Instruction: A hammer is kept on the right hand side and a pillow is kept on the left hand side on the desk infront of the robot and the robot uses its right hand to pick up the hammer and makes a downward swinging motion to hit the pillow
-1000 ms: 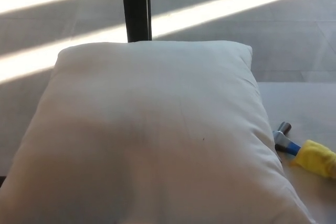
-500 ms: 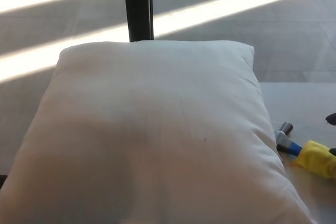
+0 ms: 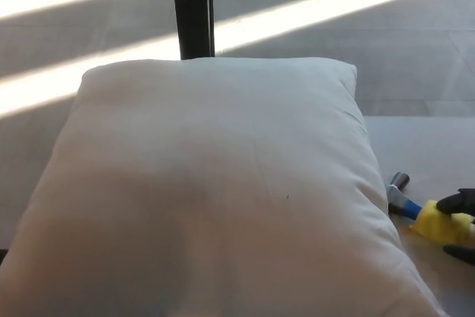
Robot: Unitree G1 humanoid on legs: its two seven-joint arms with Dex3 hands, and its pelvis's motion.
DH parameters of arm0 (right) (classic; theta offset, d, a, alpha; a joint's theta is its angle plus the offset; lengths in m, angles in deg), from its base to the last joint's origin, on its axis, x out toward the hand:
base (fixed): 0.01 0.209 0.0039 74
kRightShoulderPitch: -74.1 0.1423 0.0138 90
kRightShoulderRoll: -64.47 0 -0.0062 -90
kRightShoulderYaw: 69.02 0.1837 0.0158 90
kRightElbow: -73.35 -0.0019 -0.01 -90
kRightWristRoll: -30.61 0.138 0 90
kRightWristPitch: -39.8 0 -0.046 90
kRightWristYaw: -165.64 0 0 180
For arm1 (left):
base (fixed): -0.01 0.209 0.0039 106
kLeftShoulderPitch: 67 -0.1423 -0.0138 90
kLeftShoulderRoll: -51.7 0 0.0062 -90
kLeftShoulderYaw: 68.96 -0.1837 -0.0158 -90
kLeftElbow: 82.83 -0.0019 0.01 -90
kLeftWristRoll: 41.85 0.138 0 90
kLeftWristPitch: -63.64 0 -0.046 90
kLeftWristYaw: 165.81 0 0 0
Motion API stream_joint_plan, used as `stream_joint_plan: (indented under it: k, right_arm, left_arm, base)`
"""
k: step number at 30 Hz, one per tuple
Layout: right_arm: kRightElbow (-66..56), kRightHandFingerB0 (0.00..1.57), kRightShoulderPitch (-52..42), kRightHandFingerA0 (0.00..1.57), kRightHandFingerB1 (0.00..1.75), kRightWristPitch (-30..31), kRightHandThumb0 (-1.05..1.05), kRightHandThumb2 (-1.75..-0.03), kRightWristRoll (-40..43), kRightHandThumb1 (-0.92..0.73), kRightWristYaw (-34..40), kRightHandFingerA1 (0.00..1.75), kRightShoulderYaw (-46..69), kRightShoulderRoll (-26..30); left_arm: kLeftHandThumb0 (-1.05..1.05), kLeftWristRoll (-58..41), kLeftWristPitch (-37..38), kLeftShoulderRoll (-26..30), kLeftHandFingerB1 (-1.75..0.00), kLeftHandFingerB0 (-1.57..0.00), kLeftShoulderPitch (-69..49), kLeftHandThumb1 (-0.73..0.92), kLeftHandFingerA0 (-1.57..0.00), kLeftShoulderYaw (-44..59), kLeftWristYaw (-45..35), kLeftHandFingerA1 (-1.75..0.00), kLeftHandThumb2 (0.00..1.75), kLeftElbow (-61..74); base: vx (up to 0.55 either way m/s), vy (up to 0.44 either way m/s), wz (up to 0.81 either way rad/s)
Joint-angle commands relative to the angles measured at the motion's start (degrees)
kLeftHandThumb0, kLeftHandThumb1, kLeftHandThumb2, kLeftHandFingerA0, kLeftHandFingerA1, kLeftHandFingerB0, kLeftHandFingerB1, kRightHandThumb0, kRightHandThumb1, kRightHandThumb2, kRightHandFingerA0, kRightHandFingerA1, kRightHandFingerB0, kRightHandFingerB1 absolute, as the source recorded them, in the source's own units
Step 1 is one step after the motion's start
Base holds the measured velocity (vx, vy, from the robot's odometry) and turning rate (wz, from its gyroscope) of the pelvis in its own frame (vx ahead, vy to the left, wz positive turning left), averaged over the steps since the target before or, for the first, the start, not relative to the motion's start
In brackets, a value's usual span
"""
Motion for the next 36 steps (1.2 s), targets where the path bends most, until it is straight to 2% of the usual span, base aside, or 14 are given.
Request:
stream_joint_plan:
  k: [1,6,8,17,25,27,30,31,33,36]
  right_arm:
    - [0.8,0.28,0.4,0.27,0.3,-0.1,-0.71,-0.62,-3.9,-0.73,-0.4,0.39,-2.9,-1.9]
    - [5.8,0.28,1.4,0.28,0.31,1.2,-0.7,-0.62,-4.9,-0.72,0.5,0.39,-3.2,-2.1]
    - [8.6,0.29,1.2,0.32,0.32,0.2,-0.67,-0.62,-5.2,-0.71,1.9,0.43,-2.6,-1.5]
    - [14.8,0.3,0.3,0.32,0.32,-2.1,-0.61,-0.61,-5.4,-0.7,4.9,0.46,-1.7,-1.7]
    - [18.0,0.34,-0.2,0.38,0.33,-6.1,-0.55,-0.6,-4.9,-0.66,10.0,0.51,-0.9,-5.4]
    - [16.7,0.29,-0.5,0.29,0.3,-5.2,-0.61,-0.59,-5.4,-0.65,9.4,0.49,-1.5,-6.3]
    - [16.3,0.29,-1.0,0.29,0.3,-5.1,-0.61,-0.59,-5.7,-0.65,9.4,0.49,-1.5,-6.3]
    - [15.3,0.23,-0.9,0.19,0.28,-2.7,-0.66,-0.6,-7.5,-0.67,8.0,0.47,-3.0,-6.1]
    - [15.0,0.21,-0.8,0.13,0.28,-0.6,-0.7,-0.59,-8.9,-0.66,7.1,0.47,-4.4,-5.7]
    - [16.2,0.24,-0.5,0.14,0.28,0.6,-0.69,-0.6,-10.1,-0.65,7.6,0.48,-5.6,-5.5]
  left_arm:
    - [-0.66,-0.9,1.2,0.6,-0.45,-0.47,-0.4,0.79,-0.52,0.2,-0.3,-0.59,0.63,-0.5]
    - [-0.65,-1.4,1.5,0.1,-0.44,-0.47,-0.6,0.81,-0.54,0.5,-0.3,-0.6,0.64,-0.7]
    - [-0.65,-1.6,1.6,0.1,-0.45,-0.47,-0.8,0.8,-0.53,0.7,-0.6,-0.6,0.64,-0.8]
    - [-0.66,-1.3,2.2,-0.1,-0.43,-0.45,-1.3,0.8,-0.53,0.0,-1.1,-0.59,0.64,-0.4]
    - [-0.67,-0.3,3.0,0.1,-0.42,-0.46,-1.3,0.81,-0.54,-1.6,-0.7,-0.55,0.63,-0.6]
    - [-0.68,-0.4,3.0,0.1,-0.42,-0.47,-1.3,0.79,-0.56,-1.7,-0.3,-0.56,0.63,-0.8]
    - [-0.68,-0.5,3.0,0.0,-0.42,-0.47,-1.6,0.79,-0.56,-1.7,-0.2,-0.56,0.63,-0.9]
    - [-0.67,-0.7,3.3,0.0,-0.42,-0.46,-1.9,0.79,-0.54,-1.7,-0.8,-0.56,0.63,-0.8]
    - [-0.68,-0.5,3.5,-0.1,-0.43,-0.47,-2.1,0.79,-0.55,-2.0,-0.7,-0.58,0.63,-0.6]
    - [-0.69,-0.3,4.0,-0.1,-0.43,-0.48,-2.3,0.79,-0.56,-2.4,-0.5,-0.59,0.63,-0.8]
  base:
    - [0.0,0.0,0.0]
    - [0.0,0.0,0.0]
    - [0.0,0.0,0.0]
    - [0.0,0.0,0.0]
    - [0.0,0.0,0.0]
    - [0.0,0.0,0.0]
    - [0.0,0.0,0.0]
    - [0.0,0.0,0.0]
    - [0.0,0.0,0.0]
    - [0.0,0.0,0.0]
